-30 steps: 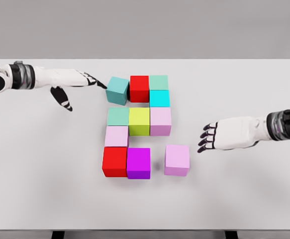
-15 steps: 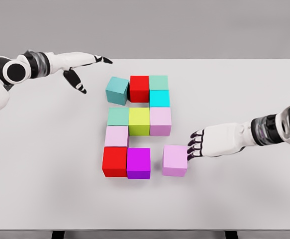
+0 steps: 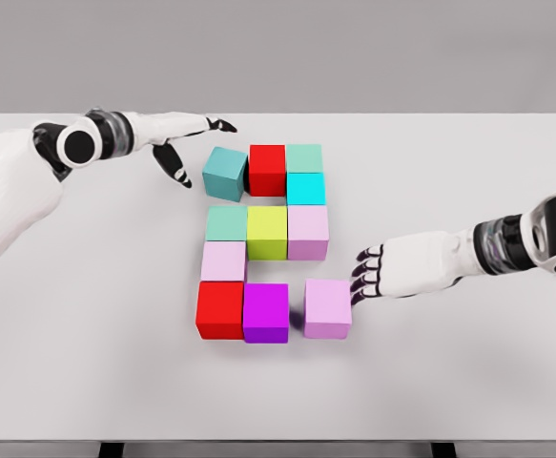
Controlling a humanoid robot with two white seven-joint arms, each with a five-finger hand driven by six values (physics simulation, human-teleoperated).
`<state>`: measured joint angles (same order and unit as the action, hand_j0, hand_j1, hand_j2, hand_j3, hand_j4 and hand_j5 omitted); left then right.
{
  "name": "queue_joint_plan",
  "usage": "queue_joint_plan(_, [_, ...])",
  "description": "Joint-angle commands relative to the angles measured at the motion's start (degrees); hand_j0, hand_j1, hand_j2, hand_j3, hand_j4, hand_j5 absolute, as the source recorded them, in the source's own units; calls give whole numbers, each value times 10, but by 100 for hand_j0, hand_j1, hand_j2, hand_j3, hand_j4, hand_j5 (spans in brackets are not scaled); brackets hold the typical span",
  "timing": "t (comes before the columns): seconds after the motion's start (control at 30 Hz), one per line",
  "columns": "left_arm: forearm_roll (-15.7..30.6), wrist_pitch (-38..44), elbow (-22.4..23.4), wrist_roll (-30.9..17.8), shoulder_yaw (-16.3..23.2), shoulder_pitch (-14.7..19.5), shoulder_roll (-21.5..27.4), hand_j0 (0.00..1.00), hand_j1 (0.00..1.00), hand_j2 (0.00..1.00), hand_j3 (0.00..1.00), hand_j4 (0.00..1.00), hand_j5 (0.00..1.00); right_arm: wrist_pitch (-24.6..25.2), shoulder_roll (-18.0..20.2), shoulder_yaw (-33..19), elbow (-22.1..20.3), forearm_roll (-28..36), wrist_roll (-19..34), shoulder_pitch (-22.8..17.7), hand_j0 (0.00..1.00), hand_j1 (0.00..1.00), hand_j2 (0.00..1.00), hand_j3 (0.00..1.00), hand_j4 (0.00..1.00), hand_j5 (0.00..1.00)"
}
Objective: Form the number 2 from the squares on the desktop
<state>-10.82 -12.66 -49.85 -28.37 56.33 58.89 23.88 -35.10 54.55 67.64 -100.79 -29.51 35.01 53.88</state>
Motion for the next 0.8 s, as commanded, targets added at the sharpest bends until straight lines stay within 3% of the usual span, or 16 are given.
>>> queue_joint_plan(0.0, [0,3,5,0,0,-1,-8,93,93,93,93,93,93,1,10,-1,0,2,0,1,100,100,100,100,100,100])
queue_joint_plan(0.27, [0,3,19,1,0,-4,-14,84,84,84,84,84,84,1,34,0,0,2,0,5,100,100,100,100,100,100])
queue_joint_plan(0.77, [3,2,25,1,0,-8,-18,83,83,83,83,83,83,1,-12,21,0,6,0,11,100,100,100,100,100,100])
